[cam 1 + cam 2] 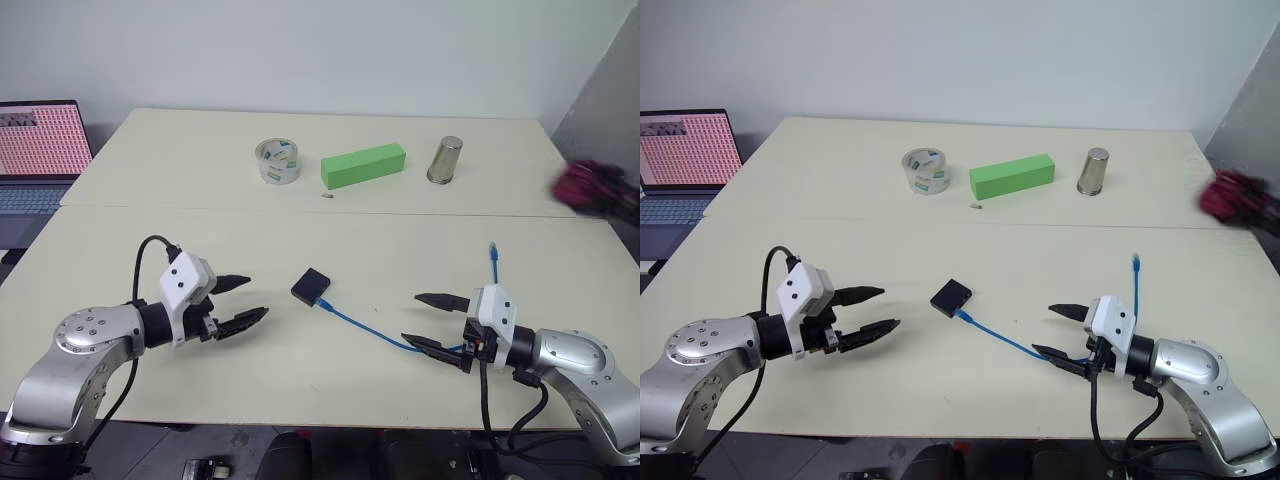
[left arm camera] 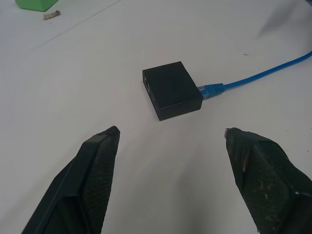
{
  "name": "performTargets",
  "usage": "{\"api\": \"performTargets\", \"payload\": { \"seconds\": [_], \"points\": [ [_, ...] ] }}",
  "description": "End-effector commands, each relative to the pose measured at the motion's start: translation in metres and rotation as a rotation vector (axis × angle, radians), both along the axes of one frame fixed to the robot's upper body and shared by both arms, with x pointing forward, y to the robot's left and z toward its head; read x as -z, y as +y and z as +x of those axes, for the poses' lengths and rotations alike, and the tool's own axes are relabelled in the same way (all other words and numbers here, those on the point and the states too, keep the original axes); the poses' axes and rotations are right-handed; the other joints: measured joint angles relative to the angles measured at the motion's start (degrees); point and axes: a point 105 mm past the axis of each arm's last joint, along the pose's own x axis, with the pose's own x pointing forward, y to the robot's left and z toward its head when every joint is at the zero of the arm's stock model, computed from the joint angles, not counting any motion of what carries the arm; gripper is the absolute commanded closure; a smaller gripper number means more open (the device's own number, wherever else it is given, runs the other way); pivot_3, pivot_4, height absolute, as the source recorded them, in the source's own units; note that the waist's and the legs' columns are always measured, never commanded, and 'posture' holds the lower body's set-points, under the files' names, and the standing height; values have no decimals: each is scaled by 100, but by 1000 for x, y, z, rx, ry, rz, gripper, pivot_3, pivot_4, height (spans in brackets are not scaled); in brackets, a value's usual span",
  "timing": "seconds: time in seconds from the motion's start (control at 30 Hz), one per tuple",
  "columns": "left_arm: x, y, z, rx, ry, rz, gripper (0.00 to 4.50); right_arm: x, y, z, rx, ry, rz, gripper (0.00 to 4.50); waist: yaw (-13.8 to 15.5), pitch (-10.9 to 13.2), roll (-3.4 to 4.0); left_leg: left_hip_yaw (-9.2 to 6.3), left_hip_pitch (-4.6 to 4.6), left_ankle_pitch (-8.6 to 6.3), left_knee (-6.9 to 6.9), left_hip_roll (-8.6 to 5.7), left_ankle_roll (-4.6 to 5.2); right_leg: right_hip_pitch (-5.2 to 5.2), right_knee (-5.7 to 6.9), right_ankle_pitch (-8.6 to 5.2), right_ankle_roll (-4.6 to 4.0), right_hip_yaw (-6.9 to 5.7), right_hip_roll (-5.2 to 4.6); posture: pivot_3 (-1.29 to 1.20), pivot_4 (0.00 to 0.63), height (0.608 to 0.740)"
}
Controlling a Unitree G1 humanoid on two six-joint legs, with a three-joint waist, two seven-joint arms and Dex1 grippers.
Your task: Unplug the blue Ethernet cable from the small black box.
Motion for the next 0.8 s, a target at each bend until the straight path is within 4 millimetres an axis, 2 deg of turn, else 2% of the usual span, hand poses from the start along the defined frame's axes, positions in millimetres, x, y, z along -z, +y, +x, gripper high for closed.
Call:
{"api": "performTargets", "payload": {
  "seconds": [0.03,0.43,0.57,0.8],
  "points": [
    [-12,-5,-3,36,-40,6,829,-7,0,0,-9,-42,2,934,0,0,0,0,0,0,0,0,0,0,0,0,0,0,0,0,150,740],
    [-9,-6,-4,51,-26,19,829,-5,8,0,-14,-37,-2,934,0,0,0,0,0,0,0,0,0,0,0,0,0,0,0,0,150,740],
    [3,-1,-8,58,14,80,829,0,23,7,-18,-24,-2,934,-3,0,0,-1,1,0,0,1,0,-1,1,0,0,-1,1,0,150,740],
    [4,3,-7,96,8,112,829,16,65,22,-38,13,-11,934,-9,1,0,-1,0,0,-1,1,-1,-4,1,0,0,-1,2,0,150,740]
  ]
}}
